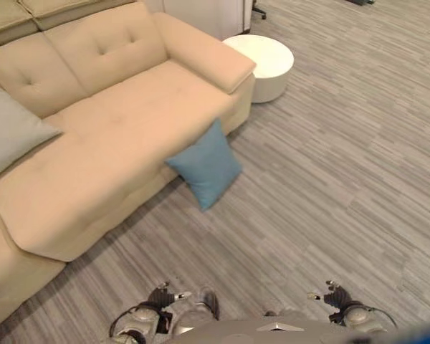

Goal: Pick up all the scattered cushions and arrange them neatly on the sofa.

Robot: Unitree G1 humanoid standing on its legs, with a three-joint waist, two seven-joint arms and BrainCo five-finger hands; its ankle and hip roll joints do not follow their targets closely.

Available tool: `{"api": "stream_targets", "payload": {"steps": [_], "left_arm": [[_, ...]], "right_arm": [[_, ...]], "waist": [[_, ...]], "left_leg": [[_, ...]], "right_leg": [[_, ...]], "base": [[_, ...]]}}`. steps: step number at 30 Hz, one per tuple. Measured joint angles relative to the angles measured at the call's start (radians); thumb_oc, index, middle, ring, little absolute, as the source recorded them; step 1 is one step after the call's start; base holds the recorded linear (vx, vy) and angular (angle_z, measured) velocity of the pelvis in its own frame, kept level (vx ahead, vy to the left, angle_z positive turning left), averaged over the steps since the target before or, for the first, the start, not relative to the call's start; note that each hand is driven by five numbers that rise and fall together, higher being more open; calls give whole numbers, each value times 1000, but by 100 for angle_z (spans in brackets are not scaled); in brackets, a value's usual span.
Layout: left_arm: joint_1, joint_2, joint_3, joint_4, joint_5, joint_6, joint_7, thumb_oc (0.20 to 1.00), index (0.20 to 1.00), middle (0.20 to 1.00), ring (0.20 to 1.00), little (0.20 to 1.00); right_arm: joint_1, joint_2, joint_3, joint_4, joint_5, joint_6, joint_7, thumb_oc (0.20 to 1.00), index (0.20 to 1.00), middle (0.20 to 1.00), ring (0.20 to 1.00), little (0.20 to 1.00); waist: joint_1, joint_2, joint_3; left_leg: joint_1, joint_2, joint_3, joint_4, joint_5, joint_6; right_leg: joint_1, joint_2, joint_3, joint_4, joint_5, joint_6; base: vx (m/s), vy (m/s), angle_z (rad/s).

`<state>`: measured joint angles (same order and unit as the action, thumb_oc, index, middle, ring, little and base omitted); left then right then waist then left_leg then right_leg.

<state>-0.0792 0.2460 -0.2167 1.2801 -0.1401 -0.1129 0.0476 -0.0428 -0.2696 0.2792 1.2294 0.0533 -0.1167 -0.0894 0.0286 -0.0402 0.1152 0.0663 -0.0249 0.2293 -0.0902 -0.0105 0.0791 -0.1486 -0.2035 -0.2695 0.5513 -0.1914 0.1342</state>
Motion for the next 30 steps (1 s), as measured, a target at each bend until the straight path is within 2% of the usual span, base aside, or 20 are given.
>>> {"api": "stream_targets", "payload": {"steps": [1, 2, 4, 6, 7, 9, 10, 11, 12, 13, 15, 16, 17, 18, 19, 22, 24, 25, 27, 30], "left_arm": [[-15, 7, 0, 0, 1, 0, 0, 1000, 1000, 1000, 1000, 1000], [-20, 10, 0, 0, 1, -1, 1, 1000, 1000, 1000, 1000, 1000], [-13, 13, -1, 2, 1, -1, 1, 1000, 1000, 1000, 1000, 1000], [-15, 1, -2, 9, 4, 0, 1, 1000, 1000, 1000, 1000, 1000], [-13, -5, -2, 9, 5, -1, -2, 1000, 1000, 1000, 1000, 1000], [6, -4, 3, 10, 5, -1, -4, 1000, 1000, 1000, 1000, 1000], [16, -5, 7, 9, 5, -1, -4, 1000, 1000, 1000, 1000, 1000], [21, -10, 5, 8, 5, -2, -4, 1000, 1000, 1000, 1000, 1000], [25, -15, 3, 9, 5, -4, -5, 1000, 1000, 1000, 1000, 1000], [22, -18, 7, 23, 5, -5, -4, 1000, 1000, 1000, 1000, 1000], [6, -27, 9, 43, 5, -4, -4, 1000, 1000, 1000, 1000, 1000], [5, -34, 16, 46, 4, -4, -4, 1000, 1000, 1000, 1000, 1000], [-1, -23, 29, 42, -7, -6, -1, 1000, 1000, 1000, 1000, 1000], [-1, -17, 29, 36, -8, -7, -1, 1000, 1000, 1000, 1000, 1000], [-13, -12, 28, 27, -14, -7, -1, 1000, 1000, 1000, 1000, 1000], [-6, -3, 25, 1, -28, -7, 2, 1000, 1000, 1000, 1000, 1000], [-11, 1, 25, 0, -28, -7, 2, 1000, 1000, 1000, 1000, 1000], [-7, 1, 27, 2, -27, -7, 2, 1000, 1000, 1000, 1000, 1000], [21, 6, 29, 5, -28, -1, 2, 1000, 1000, 1000, 1000, 1000], [31, 6, 32, 11, -27, 0, 2, 1000, 1000, 1000, 1000, 1000]], "right_arm": [[-3, 5, 3, -17, 0, 0, 3, 1000, 1000, 1000, 1000, 1000], [-5, 8, 4, -19, 0, 0, 5, 1000, 1000, 1000, 1000, 1000], [-29, 21, 5, -18, 0, 0, 5, 1000, 1000, 1000, 1000, 1000], [-39, 27, 10, -27, 0, 0, 6, 1000, 1000, 1000, 1000, 1000], [-39, 27, 12, -36, 0, 0, 6, 1000, 1000, 1000, 1000, 1000], [-37, 27, 11, -35, 0, 1, 6, 1000, 1000, 1000, 1000, 1000], [-33, 26, 11, -33, 0, 1, 5, 1000, 1000, 1000, 1000, 1000], [-25, 20, 10, -34, 0, 1, 5, 1000, 1000, 1000, 1000, 1000], [-25, 14, 8, -34, -1, 1, 5, 1000, 1000, 1000, 1000, 1000], [-36, 14, 4, -34, 0, 2, 6, 1000, 1000, 1000, 1000, 1000], [-37, 13, 3, -39, 0, 1, 6, 1000, 1000, 1000, 1000, 1000], [-34, 14, 2, -44, 0, 0, 7, 1000, 1000, 1000, 1000, 1000], [-31, 16, 13, -46, 0, -1, 7, 1000, 1000, 1000, 1000, 1000], [-34, 15, 22, -42, 1, -1, 6, 1000, 1000, 1000, 1000, 1000], [-35, 15, 26, -31, 2, -2, 4, 1000, 1000, 1000, 1000, 1000], [-36, 17, 38, -7, 2, 1, 5, 1000, 1000, 1000, 1000, 1000], [-37, 18, 45, 7, 2, 1, 5, 1000, 1000, 1000, 1000, 1000], [-37, 17, 46, 12, 2, 0, 5, 1000, 1000, 1000, 1000, 1000], [-19, 21, 46, 17, 2, 0, 5, 1000, 1000, 1000, 1000, 1000], [-4, 16, 43, 26, 1, 1, 3, 1000, 1000, 1000, 1000, 1000]], "waist": [[-17, -5, 3], [-15, -12, 5], [-16, -17, 11], [-21, -12, 19], [-28, -21, 23], [-38, -30, 18], [-46, -31, 17], [-45, -11, 11], [-37, 8, 4], [-37, 16, 9], [-39, 6, 3], [-40, -8, 4], [-19, -36, 4], [-5, -45, 2], [-2, -55, 1], [-10, -62, 7], [-8, -62, 11], [-8, -55, 19], [-4, -59, 21], [-11, -60, 4]], "left_leg": [[4, -9, -20, 0, -7, -1], [13, -11, -21, 0, -10, -1], [37, -11, -22, 0, -24, -19], [52, -3, -49, 1, -53, -33], [68, -2, -58, 1, -59, -43], [97, 1, -82, 1, -84, -60], [133, 15, -102, 4, -102, -80], [144, 39, -112, 18, -112, -95], [144, 65, -112, 38, -110, -99], [120, 81, -135, 90, -109, -104], [85, 89, -149, 199, -91, -135], [32, 95, -140, 331, -84, -171], [-98, 124, -114, 593, -46, -236], [-161, 144, -100, 694, -41, -246], [-198, 146, -80, 687, -61, -233], [-255, 145, 5, 437, -43, -212], [-260, 131, 49, 225, 6, -197], [-265, 135, 70, 145, 56, -200], [-265, 140, 85, 118, 111, -195], [-236, 121, 81, 142, 119, -178]], "right_leg": [[-45, 38, 78, -22, -8, 9], [-74, 61, 104, -71, -1, -2], [-95, 76, 83, -188, 47, -32], [-121, 83, 98, -346, 127, -5], [-123, 74, 97, -447, 198, -6], [-106, 63, 89, -513, 275, -7], [-72, 71, 83, -509, 330, -24], [-44, 97, 72, -518, 337, -77], [-26, 118, 62, -533, 329, -91], [14, 127, 44, -572, 327, -94], [79, 128, 14, -637, 326, -95], [106, 125, -8, -644, 309, -116], [137, 133, -23, -644, 277, -166], [145, 141, -28, -644, 262, -193], [150, 142, -48, -648, 250, -187], [176, 163, -82, -650, 204, -183], [189, 180, -100, -649, 186, -178], [205, 203, -106, -649, 171, -179], [238, 229, -110, -649, 152, -193], [275, 231, -99, -643, 123, -177]], "base": [[171, -15, 69], [241, -73, 43], [281, -103, 11], [229, -91, 19], [284, -132, 33], [199, -106, 39], [206, -150, 47], [269, -215, 34], [269, -246, 34], [169, -196, 36], [144, -234, 48], [194, -299, 48], [144, -209, 39], [100, -111, 29], [136, -42, 31], [228, -27, 38], [200, 19, 19], [148, 24, 2], [180, 61, -19], [208, 122, -7]]}}
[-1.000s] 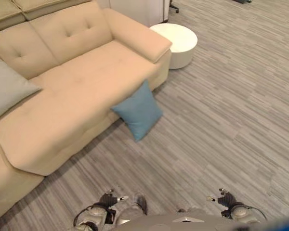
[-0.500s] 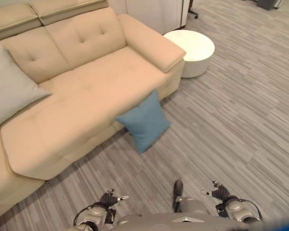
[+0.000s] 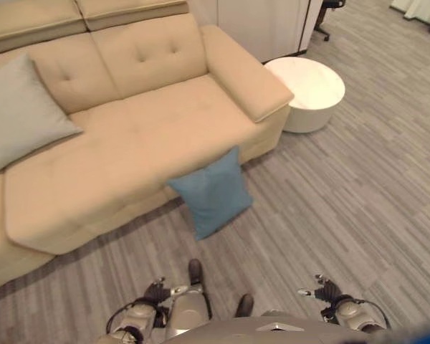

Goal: Pick up all the scattered cushions and arrange them neatly on the sofa.

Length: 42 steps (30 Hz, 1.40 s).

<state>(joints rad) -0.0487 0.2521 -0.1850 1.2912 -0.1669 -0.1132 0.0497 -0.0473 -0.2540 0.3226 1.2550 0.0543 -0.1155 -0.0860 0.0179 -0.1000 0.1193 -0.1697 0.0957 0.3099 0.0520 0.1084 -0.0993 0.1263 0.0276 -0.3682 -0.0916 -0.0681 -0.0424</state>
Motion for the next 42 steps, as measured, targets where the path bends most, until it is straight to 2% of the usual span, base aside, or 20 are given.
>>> {"api": "stream_targets", "payload": {"steps": [2, 4, 5, 6, 8, 12, 13, 15, 17, 18, 23, 29, 31, 32, 34, 35, 36, 37, 38, 42], "left_arm": [[3, -14, -2, 12, 0, 1, -1, 1000, 1000, 1000, 1000, 1000], [-11, -19, -2, 11, 0, 1, -5, 1000, 1000, 1000, 1000, 1000], [-11, -20, -3, 11, -1, 1, -6, 1000, 1000, 1000, 1000, 1000], [-18, -7, -10, 8, -7, 0, -6, 1000, 1000, 1000, 1000, 1000], [-49, 8, -15, 7, -8, 0, -4, 1000, 1000, 1000, 1000, 1000], [-42, -7, -28, 12, -8, 0, -6, 1000, 1000, 1000, 1000, 1000], [-43, -7, -24, 18, -8, -1, -6, 1000, 1000, 1000, 1000, 1000], [-36, -6, -29, 20, -8, -2, -6, 1000, 1000, 1000, 1000, 1000], [-14, -3, -29, 22, -8, -2, -6, 1000, 1000, 1000, 1000, 1000], [-10, -5, -29, 28, -8, -2, -6, 1000, 1000, 1000, 1000, 1000], [14, -16, -29, 28, -8, -6, -7, 1000, 1000, 1000, 1000, 1000], [-27, -28, -38, 20, -11, -7, -7, 1000, 1000, 1000, 1000, 1000], [-58, -28, -46, 15, -12, -7, -7, 1000, 1000, 1000, 1000, 1000], [-67, -29, -48, 3, -12, -9, -8, 1000, 1000, 1000, 1000, 1000], [-67, -21, -45, -13, -18, -9, -8, 1000, 1000, 1000, 1000, 1000], [-53, -20, -47, -11, -17, -7, -8, 1000, 1000, 1000, 1000, 1000], [-44, -39, -48, -10, -17, -7, -9, 1000, 1000, 1000, 1000, 1000], [-43, -30, -51, -13, -16, -8, -11, 1000, 1000, 1000, 1000, 1000], [-41, -5, -48, -10, -17, -7, -8, 1000, 1000, 1000, 1000, 1000], [17, 2, -36, 15, -18, 0, -8, 1000, 1000, 1000, 1000, 1000]], "right_arm": [[15, 3, 0, 11, -1, 1, 1, 1000, 1000, 1000, 1000, 1000], [4, 6, -1, 8, -2, 2, 2, 1000, 1000, 1000, 1000, 1000], [3, 3, -1, -6, -2, 0, 2, 1000, 1000, 1000, 1000, 1000], [-1, 4, -1, -42, -2, -2, 3, 1000, 1000, 1000, 1000, 1000], [-23, 5, 0, -58, -2, -6, 3, 1000, 1000, 1000, 1000, 1000], [-38, 5, 3, -61, -3, -9, 5, 1000, 1000, 1000, 1000, 1000], [-34, 9, 4, -65, -3, -9, 6, 1000, 1000, 1000, 1000, 1000], [-33, 11, 4, -61, -3, -8, 7, 1000, 1000, 1000, 1000, 1000], [-29, 14, 3, -59, -3, -9, 7, 1000, 1000, 1000, 1000, 1000], [-25, 12, 1, -59, -3, -9, 7, 1000, 1000, 1000, 1000, 1000], [-36, 6, -1, -66, -2, -10, 6, 1000, 1000, 1000, 1000, 1000], [-27, -4, -2, -103, 1, -10, 5, 1000, 1000, 1000, 1000, 1000], [-17, -4, -7, -120, 4, -12, 5, 1000, 1000, 1000, 1000, 1000], [-10, -3, -8, -117, 7, -11, 6, 1000, 1000, 1000, 1000, 1000], [-6, -4, -8, -109, 14, -15, 4, 1000, 1000, 1000, 1000, 1000], [-6, -6, -9, -105, 15, -22, 3, 1000, 1000, 1000, 1000, 1000], [-20, -25, -10, -99, 20, -23, 5, 1000, 1000, 1000, 1000, 1000], [-29, -19, -20, -86, 21, -18, 2, 1000, 1000, 1000, 1000, 1000], [-22, 0, -20, -78, 20, -15, 6, 1000, 1000, 1000, 1000, 1000], [-29, 4, -22, -80, 20, -20, 3, 1000, 1000, 1000, 1000, 1000]], "waist": [[-6, 17, -10], [-1, 40, -6], [2, 57, -10], [2, 61, -12], [-3, 39, -16], [-8, 63, -5], [-20, 59, -6], [-27, 47, -5], [-31, 25, -14], [-32, 22, -16], [-20, 58, -9], [-22, 44, 16], [-38, 27, 37], [-39, 12, 51], [-32, 7, 59], [-41, 16, 56], [-43, 88, 46], [-42, 88, 64], [-49, 34, 66], [-27, 19, 51]], "left_leg": [[87, -41, -43, -86, 5, 109], [150, -59, -39, -127, -11, 141], [174, -52, -27, -140, -21, 151], [205, -84, -19, -128, -61, 176], [240, -147, -48, -119, -107, 224], [303, -150, -101, -131, -149, 203], [300, -145, -120, -124, -149, 196], [310, -145, -148, -121, -156, 183], [330, -148, -191, -119, -175, 156], [337, -143, -217, -115, -187, 141], [308, -60, -263, -38, -202, 90], [176, -28, -290, 55, -139, 5], [117, -36, -258, 77, -66, -23], [101, -39, -199, 79, -38, -21], [92, -30, -17, 87, -92, 15], [102, -30, 19, 62, -114, 29], [108, 22, -1, 13, -158, 50], [120, 28, -8, -6, -133, 57], [127, -16, -21, -1, -148, 40], [157, -40, -95, -44, -137, 71]], "right_leg": [[15, -14, 5, 40, -30, 41], [-10, -46, 26, 176, -55, 78], [-51, -69, 30, 302, -79, 109], [-196, -171, 40, 651, -132, 160], [-315, -241, 132, 809, -143, 176], [-367, -197, 241, 504, -105, 173], [-359, -173, 323, 383, -67, 184], [-370, -166, 354, 288, 23, 178], [-342, -158, 373, 193, 115, 173], [-322, -152, 378, 184, 163, 126], [-194, -93, 285, 25, 198, 79], [-178, -81, 151, 2, 176, 59], [-173, -90, 133, 1, 154, 51], [-174, -96, 124, 0, 149, 43], [-199, -93, 73, 15, 136, 39], [-201, -85, 54, -2, 107, 84], [-240, -33, 46, 72, 72, 62], [-289, -47, 63, 246, 28, 39], [-306, -81, 93, 282, -12, 13], [-273, -44, 143, 195, 16, 57]], "base": [[235, 207, 1], [161, 200, -5], [141, 160, -10], [176, 141, 18], [224, 64, 42], [212, -85, 32], [130, -83, 70], [127, -86, 61], [89, -107, 61], [72, -145, 60], [29, -177, 41], [-54, -145, 82], [-69, -64, 140], [-30, -33, 140], [48, 10, 79], [128, 55, 26], [135, 54, 12], [161, 83, 15], [172, 105, 11], [153, 158, -59]]}}
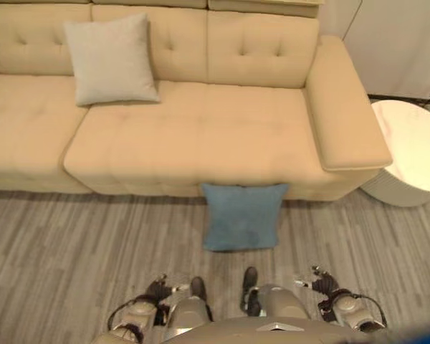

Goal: Pick up all the scattered cushions and arrange them neatly on the sofa.

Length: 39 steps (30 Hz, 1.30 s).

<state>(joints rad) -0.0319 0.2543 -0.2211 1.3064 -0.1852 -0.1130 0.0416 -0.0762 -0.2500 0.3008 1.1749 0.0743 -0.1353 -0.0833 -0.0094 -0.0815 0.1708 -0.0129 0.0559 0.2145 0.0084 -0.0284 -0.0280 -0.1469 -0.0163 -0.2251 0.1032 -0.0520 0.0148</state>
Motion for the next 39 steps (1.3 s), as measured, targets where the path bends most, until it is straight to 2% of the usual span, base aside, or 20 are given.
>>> {"api": "stream_targets", "payload": {"steps": [2, 4, 5, 6, 7, 8, 13, 15, 16, 17, 18, 20, 22, 24, 28, 29, 30, 34, 36, 39], "left_arm": [[0, -2, 7, -2, 0, -2, 0, 1000, 1000, 1000, 1000, 1000], [2, -3, 8, -5, 0, -2, 0, 1000, 1000, 1000, 1000, 1000], [4, -7, 7, -12, 0, -3, 1, 1000, 1000, 1000, 1000, 1000], [-12, -4, 7, -28, 0, -4, 1, 1000, 1000, 1000, 1000, 1000], [-21, 3, 2, -27, 0, -7, 1, 1000, 1000, 1000, 1000, 1000], [-26, 8, 0, -27, 0, -7, 1, 1000, 1000, 1000, 1000, 1000], [-38, -2, 0, -24, 0, -8, 3, 1000, 1000, 1000, 1000, 1000], [-41, -11, 3, -20, 0, -10, 2, 1000, 1000, 1000, 1000, 1000], [-43, -8, 6, -20, -1, -12, 4, 1000, 1000, 1000, 1000, 1000], [-40, -2, 7, -26, -1, -20, 6, 1000, 1000, 1000, 1000, 1000], [-37, -14, 9, -27, -1, -24, 8, 1000, 1000, 1000, 1000, 1000], [-32, -13, 10, -29, -2, -29, 8, 1000, 1000, 1000, 1000, 1000], [-43, -7, 18, -43, -39, -29, 10, 1000, 1000, 1000, 1000, 1000], [-60, -6, 16, -70, -44, -33, 10, 1000, 1000, 1000, 1000, 1000], [-113, 0, 6, -113, -81, -51, 33, 1000, 1000, 1000, 1000, 1000], [-136, 5, 6, -132, -82, -55, 44, 1000, 1000, 1000, 1000, 1000], [-176, 15, -2, -174, -109, -62, 56, 1000, 1000, 1000, 1000, 1000], [-200, 30, -11, -206, -126, -81, 84, 1000, 1000, 1000, 1000, 1000], [-255, 42, -11, -222, -182, -96, 111, 1000, 1000, 1000, 1000, 1000], [-311, 47, -13, -230, -220, -99, 131, 1000, 1000, 1000, 1000, 1000]], "right_arm": [[2, 1, 0, -1, -1, 0, 2, 1000, 1000, 1000, 1000, 1000], [4, 1, 5, -12, -2, 1, 2, 1000, 1000, 1000, 1000, 1000], [8, 2, 6, -15, -2, 1, 4, 1000, 1000, 1000, 1000, 1000], [5, 2, 15, -17, -3, 2, 5, 1000, 1000, 1000, 1000, 1000], [4, 5, 23, -23, -6, 2, 6, 1000, 1000, 1000, 1000, 1000], [5, 6, 23, -32, -9, 1, 7, 1000, 1000, 1000, 1000, 1000], [-5, -8, 25, -85, -11, 0, 10, 1000, 1000, 1000, 1000, 1000], [3, -8, 25, -99, -11, 0, 10, 1000, 1000, 1000, 1000, 1000], [14, -5, 26, -99, -11, 1, 11, 1000, 1000, 1000, 1000, 1000], [25, -3, 27, -98, -11, 1, 11, 1000, 1000, 1000, 1000, 1000], [27, -13, 27, -92, -16, 1, 10, 1000, 1000, 1000, 1000, 1000], [31, -32, 27, -95, -21, 1, 10, 1000, 1000, 1000, 1000, 1000], [14, -65, 27, -139, -20, -4, 3, 1000, 1000, 1000, 1000, 1000], [-8, -83, 28, -147, -20, -11, -2, 1000, 1000, 1000, 1000, 1000], [-38, -100, 46, -172, -20, -13, -13, 1000, 1000, 1000, 1000, 1000], [-44, -109, 48, -187, -20, -14, -14, 1000, 1000, 1000, 1000, 1000], [-76, -118, 47, -202, -20, -13, -18, 1000, 1000, 1000, 1000, 1000], [-88, -113, 57, -206, -19, -22, -29, 1000, 1000, 1000, 1000, 1000], [-131, -113, 67, -205, -15, -25, -43, 1000, 1000, 1000, 1000, 1000], [-178, -112, 69, -215, 1, -25, -53, 1000, 1000, 1000, 1000, 1000]], "waist": [[7, 7, -11], [5, 18, -11], [2, 36, -12], [1, 32, -18], [1, 35, -19], [-6, 27, -22], [-31, 52, -23], [-44, 65, -13], [-49, 59, -14], [-45, 47, -11], [-37, 63, -7], [-22, 79, -9], [-14, 76, 3], [-13, 66, 24], [-9, 64, 49], [-8, 69, 65], [-6, 71, 113], [-4, 59, 131], [-8, 52, 170], [-9, 46, 203]], "left_leg": [[11, -11, -1, -9, -3, 19], [34, -10, 20, -28, 9, 50], [33, -9, 39, -20, 4, 67], [32, -10, 41, -10, -8, 70], [38, -23, 44, -15, -13, 70], [49, -30, 37, -21, -13, 72], [78, -27, 11, -68, -2, 77], [85, -19, -14, -72, 4, 63], [94, -22, -24, -73, 4, 54], [110, -30, -39, -75, -4, 40], [123, -13, -53, -72, -9, 31], [105, 14, -63, -36, -8, 29], [51, 33, -80, 15, 4, 10], [10, 37, -92, 37, 11, -5], [-47, 51, -109, 42, 12, -30], [-73, 52, -116, 41, 7, -38], [-86, 50, -115, 22, 4, -52], [-122, 23, -114, 17, 15, -42], [-212, 2, -120, 62, 19, -31], [-275, -8, -128, 94, 25, -27]], "right_leg": [[16, -3, -6, -35, 5, 32], [7, -26, -10, 22, 8, 43], [-29, -45, -12, 115, -8, 37], [-62, -69, -1, 221, -15, 55], [-100, -98, 44, 329, -13, 93], [-107, -99, 84, 340, -22, 102], [-84, -87, 135, 229, -62, 98], [-88, -96, 171, 93, 12, 116], [-82, -107, 186, 36, 56, 113], [-64, -122, 183, -2, 129, 108], [-38, -109, 167, -7, 133, 73], [0, -81, 149, -56, 136, 60], [-1, -66, 119, -94, 157, 28], [-21, -65, 103, -100, 166, 16], [-68, -58, 74, -94, 157, 17], [-94, -57, 68, -84, 161, 18], [-125, -57, 67, -68, 171, 21], [-176, -92, 72, -40, 177, 33], [-258, -124, 72, 7, 176, 35], [-315, -136, 72, 36, 178, 39]], "base": [[105, 156, -49], [98, 143, -45], [124, 147, -26], [123, 83, -17], [154, 52, -3], [166, 25, -1], [162, -59, 5], [144, -91, 39], [111, -95, 55], [101, -120, 49], [38, -115, 37], [-40, -118, 15], [-115, -116, 23], [-100, -85, 28], [-93, -67, 18], [-71, -32, 22], [-87, -24, 14], [-136, -26, 7], [-135, -42, 22], [-134, -40, 16]]}}
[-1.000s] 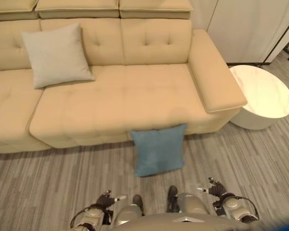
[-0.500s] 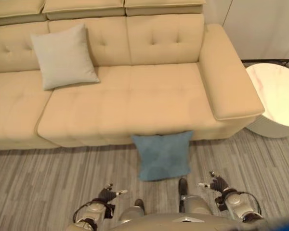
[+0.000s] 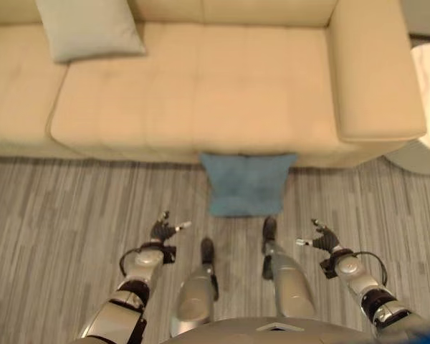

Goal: Pick up all the scattered cushions and arrange them neatly on the sofa.

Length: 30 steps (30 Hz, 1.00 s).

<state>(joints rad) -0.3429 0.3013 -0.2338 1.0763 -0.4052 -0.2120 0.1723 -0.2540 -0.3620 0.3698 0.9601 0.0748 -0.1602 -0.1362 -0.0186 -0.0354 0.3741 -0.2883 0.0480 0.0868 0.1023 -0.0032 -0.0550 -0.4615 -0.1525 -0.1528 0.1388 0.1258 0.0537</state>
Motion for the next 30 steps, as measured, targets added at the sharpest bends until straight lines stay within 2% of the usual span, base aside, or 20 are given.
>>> {"api": "stream_targets", "payload": {"steps": [1, 2, 7, 9, 10, 12, 15, 16, 18, 20, 22, 25, 28, 30], "left_arm": [[-30, 19, 0, -28, -33, -9, 13, 1000, 1000, 1000, 1000, 1000], [-58, 29, 0, -37, -45, -13, 18, 1000, 1000, 1000, 1000, 1000], [-219, 75, -10, -68, -86, -36, 60, 1000, 1000, 1000, 1000, 1000], [-338, 119, -48, -75, -86, -40, 84, 1000, 1000, 1000, 1000, 1000], [-378, 122, -49, -77, -86, -42, 91, 1000, 1000, 1000, 1000, 1000], [-391, 128, -70, -83, -86, -42, 103, 1000, 1000, 1000, 1000, 1000], [-447, 170, -105, -115, -86, -48, 120, 1000, 1000, 1000, 1000, 1000], [-500, 188, -103, -115, -87, -47, 122, 1000, 1000, 1000, 1000, 1000], [-564, 192, -157, -122, -102, -48, 155, 1000, 1000, 1000, 1000, 1000], [-606, 190, -132, -134, -118, -49, 162, 1000, 1000, 1000, 1000, 1000], [-666, 192, -163, -111, -121, -45, 196, 1000, 1000, 1000, 1000, 1000], [-768, 226, -157, -102, -124, -40, 228, 1000, 1000, 1000, 1000, 1000], [-811, 251, -162, -94, -130, -38, 236, 1000, 1000, 1000, 1000, 1000], [-873, 292, -220, -94, -130, -37, 249, 1000, 1000, 1000, 1000, 1000]], "right_arm": [[-57, -1, 0, -15, 8, -1, -18, 1000, 1000, 1000, 1000, 1000], [-91, -2, -6, -30, 18, -2, -29, 1000, 1000, 1000, 1000, 1000], [-311, -55, 39, -71, 41, -8, -73, 1000, 1000, 1000, 1000, 1000], [-440, -82, 37, -78, 62, -8, -101, 1000, 1000, 1000, 1000, 1000], [-475, -83, 30, -80, 64, -12, -111, 1000, 1000, 1000, 1000, 1000], [-509, -89, 37, -84, 82, -12, -117, 1000, 1000, 1000, 1000, 1000], [-604, -127, 38, -85, 125, -26, -162, 1000, 1000, 1000, 1000, 1000], [-675, -136, 20, -85, 140, -27, -178, 1000, 1000, 1000, 1000, 1000], [-740, -182, 45, -95, 148, -31, -207, 1000, 1000, 1000, 1000, 1000], [-796, -197, 26, -104, 151, -34, -232, 1000, 1000, 1000, 1000, 1000], [-826, -217, 54, -64, 158, -32, -243, 1000, 1000, 1000, 1000, 1000], [-879, -239, 63, -18, 169, -27, -253, 1000, 1000, 1000, 1000, 1000], [-877, -246, 72, 20, 179, -25, -260, 1000, 1000, 1000, 1000, 1000], [-895, -251, 75, 48, 198, -26, -260, 1000, 1000, 1000, 1000, 1000]], "waist": [[-7, -10, 30], [-13, -16, 59], [-38, -24, 103], [-47, -24, 133], [-47, -25, 160], [-43, -24, 160], [-48, -21, 142], [-48, -22, 163], [-45, -15, 159], [-51, -13, 170], [-52, -11, 166], [-51, -12, 168], [-59, -11, 168], [-68, -10, 166]], "left_leg": [[-71, -4, -7, 47, -8, 2], [-88, -6, -12, 60, -8, 1], [-331, -7, -22, 223, -39, 2], [-465, -4, -31, 306, -52, 1], [-485, -3, -36, 327, -53, -1], [-524, 8, -42, 358, -73, 4], [-660, 12, -38, 396, -73, -3], [-712, 14, -42, 416, -65, -1], [-802, 17, -39, 454, -72, -2], [-864, 19, -40, 479, -67, -11], [-901, 20, -35, 479, -75, -11], [-984, 22, -40, 511, -76, -14], [-992, 21, -28, 527, -92, -10], [-1027, 21, -24, 531, -93, -8]], "right_leg": [[-62, -9, 0, 32, -3, -3], [-75, -11, -1, 42, -2, -3], [-291, -29, 9, 157, -12, -8], [-408, -37, 10, 210, -10, -21], [-419, -35, 7, 215, -1, -38], [-449, -31, 5, 233, -11, -40], [-588, -31, 19, 270, -19, -30], [-635, -27, 23, 281, -4, -39], [-728, -27, 32, 319, -10, -46], [-789, -26, 33, 335, -7, -54], [-834, -25, 39, 346, -14, -60], [-917, -24, 39, 373, -17, -70], [-936, -27, 54, 398, -27, -68], [-971, -28, 58, 399, -27, -66]], "base": [[-148, -19, 16], [-151, -20, 17], [-130, -16, 7], [17, -21, 9], [-10, -36, 6], [-83, -41, -1], [-28, -23, 0], [0, 0, 0], [0, 0, 0], [0, 0, 0], [4, -41, -3], [0, 0, 0], [28, 7, -1], [42, -4, -2]]}}
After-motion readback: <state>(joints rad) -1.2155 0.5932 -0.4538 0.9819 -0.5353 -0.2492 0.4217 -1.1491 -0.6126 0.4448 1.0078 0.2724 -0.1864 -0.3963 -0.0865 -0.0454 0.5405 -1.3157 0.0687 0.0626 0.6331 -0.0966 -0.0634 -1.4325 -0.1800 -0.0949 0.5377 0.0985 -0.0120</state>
